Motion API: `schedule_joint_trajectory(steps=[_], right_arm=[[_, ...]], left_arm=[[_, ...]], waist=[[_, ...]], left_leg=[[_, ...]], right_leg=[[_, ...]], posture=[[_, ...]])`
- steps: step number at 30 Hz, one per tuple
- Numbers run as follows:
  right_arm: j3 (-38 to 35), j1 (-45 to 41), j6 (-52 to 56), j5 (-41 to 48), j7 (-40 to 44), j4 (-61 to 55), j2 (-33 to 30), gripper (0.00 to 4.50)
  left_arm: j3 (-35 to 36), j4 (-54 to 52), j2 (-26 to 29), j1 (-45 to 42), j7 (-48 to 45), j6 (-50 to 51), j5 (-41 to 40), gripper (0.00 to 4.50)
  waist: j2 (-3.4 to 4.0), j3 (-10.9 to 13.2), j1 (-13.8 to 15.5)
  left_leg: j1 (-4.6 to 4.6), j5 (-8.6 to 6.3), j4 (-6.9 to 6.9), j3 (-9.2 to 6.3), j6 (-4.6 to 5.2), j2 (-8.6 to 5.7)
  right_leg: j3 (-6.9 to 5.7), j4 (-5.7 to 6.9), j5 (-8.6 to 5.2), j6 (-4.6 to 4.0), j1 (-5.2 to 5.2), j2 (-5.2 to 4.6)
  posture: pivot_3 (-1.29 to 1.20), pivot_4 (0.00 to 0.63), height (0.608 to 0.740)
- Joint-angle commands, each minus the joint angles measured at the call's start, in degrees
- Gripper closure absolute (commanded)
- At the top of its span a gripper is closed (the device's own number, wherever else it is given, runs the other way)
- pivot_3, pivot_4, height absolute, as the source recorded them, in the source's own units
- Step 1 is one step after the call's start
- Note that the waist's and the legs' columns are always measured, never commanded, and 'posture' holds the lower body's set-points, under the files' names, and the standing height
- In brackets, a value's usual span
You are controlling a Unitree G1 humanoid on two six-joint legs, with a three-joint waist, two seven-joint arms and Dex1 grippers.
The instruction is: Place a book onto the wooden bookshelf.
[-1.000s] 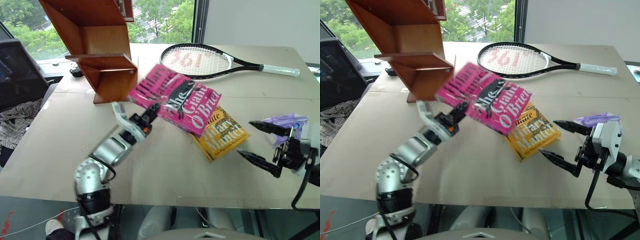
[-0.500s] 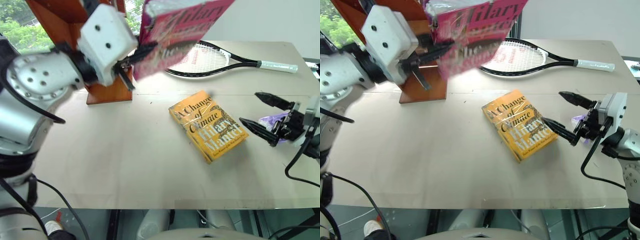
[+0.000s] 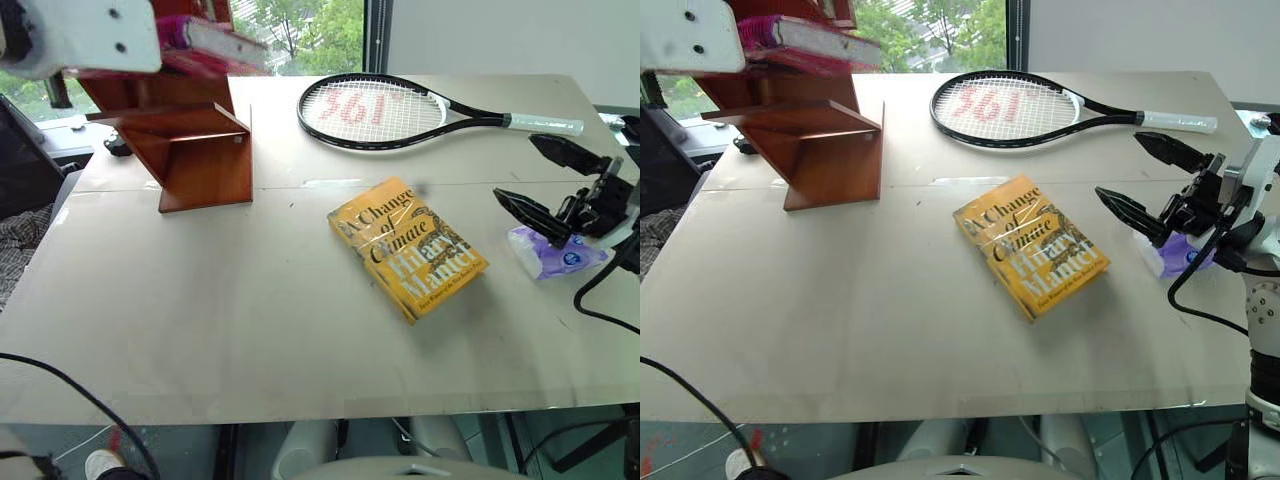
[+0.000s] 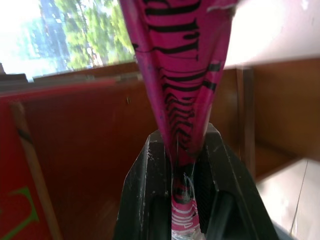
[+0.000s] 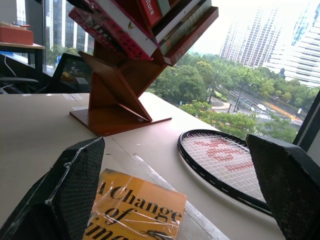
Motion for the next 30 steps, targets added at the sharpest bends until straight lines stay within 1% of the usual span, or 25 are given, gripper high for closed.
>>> schedule_joint_trajectory(steps=[1, 3, 7, 11, 12, 13, 14, 16, 18, 19, 20, 22, 26, 28, 29, 30], right_arm=[[-2.6, 2.3, -0.4, 1.2, 0.0, -3.1, -0.9, 0.00], [-3.3, 3.6, -0.2, 1.5, -0.1, -3.9, -1.2, 0.00], [-5.0, 5.4, 1.2, 3.8, -0.7, -6.5, -2.4, 0.00], [-6.0, 6.1, 2.1, 5.1, -1.6, -7.5, -2.9, 0.00], [-5.8, 6.3, 2.2, 5.1, -1.6, -7.6, -3.0, 0.00], [-5.7, 6.4, 2.3, 5.1, -1.6, -7.7, -3.1, 0.00], [-5.7, 6.3, 2.5, 5.1, -1.5, -7.8, -3.3, 0.00], [-6.0, 6.1, 3.0, 5.6, -1.4, -7.8, -3.8, 0.00], [-6.4, 6.0, 3.2, 6.0, -1.2, -7.6, -4.4, 0.00], [-6.5, 5.9, 3.3, 6.1, -1.0, -7.3, -4.7, 0.00], [-6.5, 5.7, 3.4, 6.3, -0.9, -7.1, -4.9, 0.00], [-6.4, 5.0, 3.5, 6.6, -0.3, -6.5, -5.3, 0.00], [-6.4, 3.3, 3.8, 7.3, 0.9, -4.8, -5.7, 0.00], [-6.2, 2.0, 4.3, 8.1, 1.4, -4.1, -5.9, 0.00], [-5.9, 1.4, 4.7, 8.5, 1.6, -4.0, -5.9, 0.00], [-5.7, 0.8, 5.0, 8.9, 1.7, -4.0, -5.9, 0.00]], left_arm=[[-2.9, 7.2, -4.3, -4.1, -3.3, 0.7, 8.3, 4.45], [-4.6, 10.1, -6.8, -4.8, -4.5, 1.5, 11.3, 4.45], [-6.6, 15.4, -11.6, -5.2, -4.7, 1.2, 16.0, 4.45], [-8.1, 23.8, -17.4, -7.9, 1.2, 0.7, 22.0, 4.45], [-7.9, 24.9, -18.3, -7.9, 1.0, 0.8, 22.1, 4.45], [-7.1, 24.5, -18.6, -7.5, 0.6, 0.9, 21.8, 3.65], [-6.2, 23.9, -18.7, -7.4, 0.5, 0.8, 21.3, 3.33], [-3.8, 20.9, -17.7, -7.6, -0.9, 0.8, 19.5, 2.49], [0.0, 14.8, -16.5, -6.8, -5.3, 3.5, 15.3, 1.55], [2.6, 10.5, -16.2, -5.5, -8.7, 6.8, 12.0, 1.55], [4.8, 7.1, -14.9, -3.8, -10.6, 7.9, 9.7, 1.55], [11.8, -2.0, -13.0, 1.3, -16.4, 15.9, 1.9, 1.55], [23.5, -15.4, -11.6, 9.6, -20.4, 28.1, -9.3, 1.55], [30.1, -24.1, -12.8, 15.7, -21.4, 40.0, -15.6, 1.55], [33.4, -28.7, -13.8, 20.0, -21.5, 44.6, -18.5, 1.55], [36.1, -33.1, -16.4, 23.8, -20.2, 49.9, -21.2, 1.55]], waist=[[-0.06, 0.0, -0.1], [-0.07, 0.0, 0.1], [-0.07, 0.0, -0.9], [-0.02, 0.0, -0.8], [-0.01, 0.0, -0.7], [-0.01, 0.0, -0.7], [-0.02, 0.0, -0.8], [-0.13, 0.1, -1.1], [-0.27, 0.1, -1.2], [-0.30, 0.1, -1.2], [-0.30, 0.1, -1.2], [-0.27, 0.1, -1.3], [-0.27, 0.1, -1.5], [-0.26, 0.1, -1.5], [-0.26, 0.1, -1.5], [-0.23, 0.1, -1.5]], left_leg=[[0.00, 0.00, 0.00, 0.00, 0.00, 0.00], [-0.03, 0.00, 0.15, -0.04, 0.00, -0.06], [0.00, 0.00, 0.20, 0.09, 0.00, -0.03], [0.16, 0.02, 0.25, 0.16, -0.03, -0.01], [0.17, 0.03, 0.36, 0.15, -0.04, -0.01], [0.21, 0.05, 0.42, 0.19, -0.08, -0.02], [0.27, 0.06, 0.51, 0.24, -0.09, -0.02], [0.25, 0.07, 0.64, 0.27, -0.11, 0.01], [0.11, 0.07, 0.77, 0.26, -0.11, 0.01], [-0.04, 0.07, 0.84, 0.24, -0.11, 0.00], [-0.20, 0.05, 0.88, 0.23, -0.08, 0.00], [-0.33, 0.02, 0.94, 0.21, -0.03, -0.04], [-0.42, 0.01, 0.94, 0.14, -0.02, -0.04], [-0.48, 0.01, 0.96, 0.08, -0.02, -0.04], [-0.48, 0.01, 0.97, 0.09, -0.02, -0.04], [-0.47, 0.01, 0.99, 0.07, -0.01, -0.03]], right_leg=[[0.00, 0.01, 0.00, 0.00, 0.00, 0.00], [-0.08, 0.22, 0.00, 0.01, -0.04, -0.03], [0.09, 0.38, 0.00, 0.01, -0.13, -0.02], [0.18, 0.65, 0.00, 0.01, -0.11, -0.04], [0.16, 0.73, 0.00, 0.01, -0.09, -0.02], [0.22, 0.90, 0.00, 0.01, -0.09, -0.04], [0.31, 1.10, 0.00, 0.01, -0.10, -0.04], [0.36, 1.25, 0.00, 0.01, -0.14, 0.00], [0.33, 1.31, 0.00, 0.01, -0.20, 0.00], [0.31, 1.28, 0.00, 0.01, -0.29, -0.01], [0.30, 1.25, 0.00, 0.01, -0.42, -0.03], [0.14, 1.12, 0.00, 0.01, -0.49, -0.12], [-0.17, 0.91, 0.00, 0.01, -0.48, -0.19], [-0.21, 0.88, 0.01, 0.00, -0.50, -0.19], [-0.20, 0.91, 0.01, 0.00, -0.50, -0.19], [-0.20, 0.97, 0.01, 0.00, -0.49, -0.19]], posture=[[0.00, 0.150, 0.740], [0.00, 0.150, 0.740], [0.00, 0.150, 0.740], [0.00, 0.150, 0.740], [0.00, 0.150, 0.740], [0.00, 0.150, 0.740], [0.00, 0.150, 0.740], [0.00, 0.150, 0.740], [0.00, 0.150, 0.740], [0.00, 0.150, 0.740], [0.00, 0.150, 0.740], [0.00, 0.150, 0.740], [0.00, 0.150, 0.740], [0.00, 0.150, 0.740], [0.00, 0.150, 0.740], [0.00, 0.150, 0.740]])
